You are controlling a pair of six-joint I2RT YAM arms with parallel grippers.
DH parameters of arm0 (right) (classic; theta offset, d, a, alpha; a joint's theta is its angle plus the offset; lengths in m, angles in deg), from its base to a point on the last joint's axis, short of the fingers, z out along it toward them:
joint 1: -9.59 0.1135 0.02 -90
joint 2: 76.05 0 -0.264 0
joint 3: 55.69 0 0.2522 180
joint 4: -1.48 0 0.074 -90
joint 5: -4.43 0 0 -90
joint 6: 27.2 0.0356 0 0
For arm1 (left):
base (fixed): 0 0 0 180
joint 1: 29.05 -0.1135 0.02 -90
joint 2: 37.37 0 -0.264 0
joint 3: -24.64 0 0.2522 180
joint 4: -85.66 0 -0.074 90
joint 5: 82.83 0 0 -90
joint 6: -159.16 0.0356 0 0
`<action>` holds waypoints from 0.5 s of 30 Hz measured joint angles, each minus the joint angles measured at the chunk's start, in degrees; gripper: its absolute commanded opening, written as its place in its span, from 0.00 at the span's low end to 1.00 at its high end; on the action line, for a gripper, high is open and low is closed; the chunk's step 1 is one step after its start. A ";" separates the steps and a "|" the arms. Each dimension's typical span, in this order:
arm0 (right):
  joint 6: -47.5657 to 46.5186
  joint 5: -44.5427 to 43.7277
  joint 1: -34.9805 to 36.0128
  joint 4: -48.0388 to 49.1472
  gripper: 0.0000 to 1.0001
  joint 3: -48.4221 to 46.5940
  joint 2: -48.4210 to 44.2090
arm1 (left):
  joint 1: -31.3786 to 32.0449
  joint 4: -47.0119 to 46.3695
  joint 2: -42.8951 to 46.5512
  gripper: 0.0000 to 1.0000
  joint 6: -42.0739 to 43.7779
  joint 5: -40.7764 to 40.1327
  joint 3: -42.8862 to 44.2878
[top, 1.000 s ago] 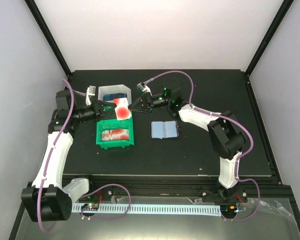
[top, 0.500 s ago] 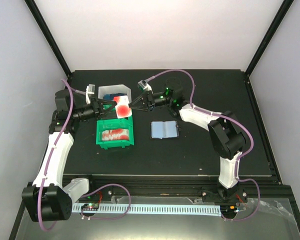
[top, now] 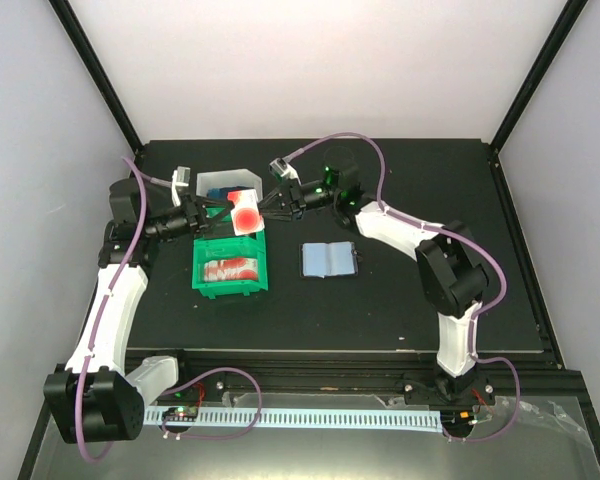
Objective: Put the credit cards into the card holder
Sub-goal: Pick up the credit card from the storage box.
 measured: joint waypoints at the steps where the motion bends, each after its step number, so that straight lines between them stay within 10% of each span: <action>1: 0.09 0.11 0.04 0.04 0.19 -0.04 0.11 | -0.02 0.37 -0.02 0.02 0.35 0.00 0.00; 15: 9.22 0.09 0.22 6.95 0.01 -0.02 2.34 | -0.76 5.77 -1.49 0.04 7.65 -3.10 0.07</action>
